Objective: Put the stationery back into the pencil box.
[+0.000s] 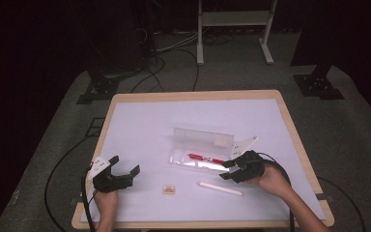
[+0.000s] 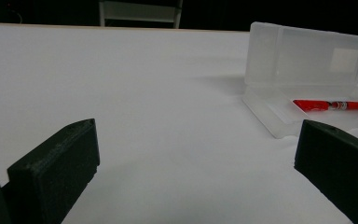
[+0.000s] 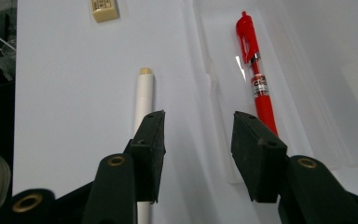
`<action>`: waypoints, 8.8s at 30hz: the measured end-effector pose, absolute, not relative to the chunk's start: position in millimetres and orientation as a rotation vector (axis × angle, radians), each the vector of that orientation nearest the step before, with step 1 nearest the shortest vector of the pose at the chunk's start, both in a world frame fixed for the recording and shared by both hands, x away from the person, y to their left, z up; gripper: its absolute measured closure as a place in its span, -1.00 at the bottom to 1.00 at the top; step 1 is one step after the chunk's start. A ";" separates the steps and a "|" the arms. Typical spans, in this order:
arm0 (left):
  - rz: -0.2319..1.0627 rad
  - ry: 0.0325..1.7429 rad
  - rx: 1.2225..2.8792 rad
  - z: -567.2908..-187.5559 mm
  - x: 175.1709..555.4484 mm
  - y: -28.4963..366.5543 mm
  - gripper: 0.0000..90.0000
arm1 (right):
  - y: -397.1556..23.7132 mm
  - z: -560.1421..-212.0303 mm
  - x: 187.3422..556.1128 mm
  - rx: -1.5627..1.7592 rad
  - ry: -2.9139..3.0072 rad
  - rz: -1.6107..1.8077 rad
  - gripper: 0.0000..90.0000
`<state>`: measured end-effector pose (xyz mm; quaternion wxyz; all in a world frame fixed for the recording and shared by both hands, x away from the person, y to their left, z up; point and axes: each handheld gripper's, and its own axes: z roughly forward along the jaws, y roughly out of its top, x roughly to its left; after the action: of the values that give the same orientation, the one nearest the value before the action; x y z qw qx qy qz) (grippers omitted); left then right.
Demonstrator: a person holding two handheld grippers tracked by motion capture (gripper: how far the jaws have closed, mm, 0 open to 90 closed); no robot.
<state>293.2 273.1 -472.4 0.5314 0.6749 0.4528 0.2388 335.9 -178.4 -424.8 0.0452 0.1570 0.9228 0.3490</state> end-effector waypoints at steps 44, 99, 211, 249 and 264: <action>0.569 1.075 1.607 -472.2 293.1 273.8 -1.00 | -176.1 -456.1 307.7 0.467 2.880 1.017 0.43; 0.558 1.072 1.595 -472.2 293.0 275.5 -1.00 | -129.0 -413.7 352.8 0.299 2.864 0.903 0.73; 0.552 1.074 1.596 -472.0 293.5 275.6 -1.00 | -9.9 -441.9 323.8 0.124 3.006 1.061 0.11; 0.554 1.077 1.602 -472.2 293.0 274.9 -1.00 | -0.9 -455.0 327.6 0.104 3.030 1.031 0.49; 0.551 1.076 1.598 -472.2 293.3 275.5 -1.00 | -12.3 -442.7 335.3 0.109 3.005 1.044 0.51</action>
<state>293.3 275.5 -472.2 0.5388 0.6719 0.4523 0.2319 335.3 -12.3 -442.7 -0.0210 0.0344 0.9438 0.3280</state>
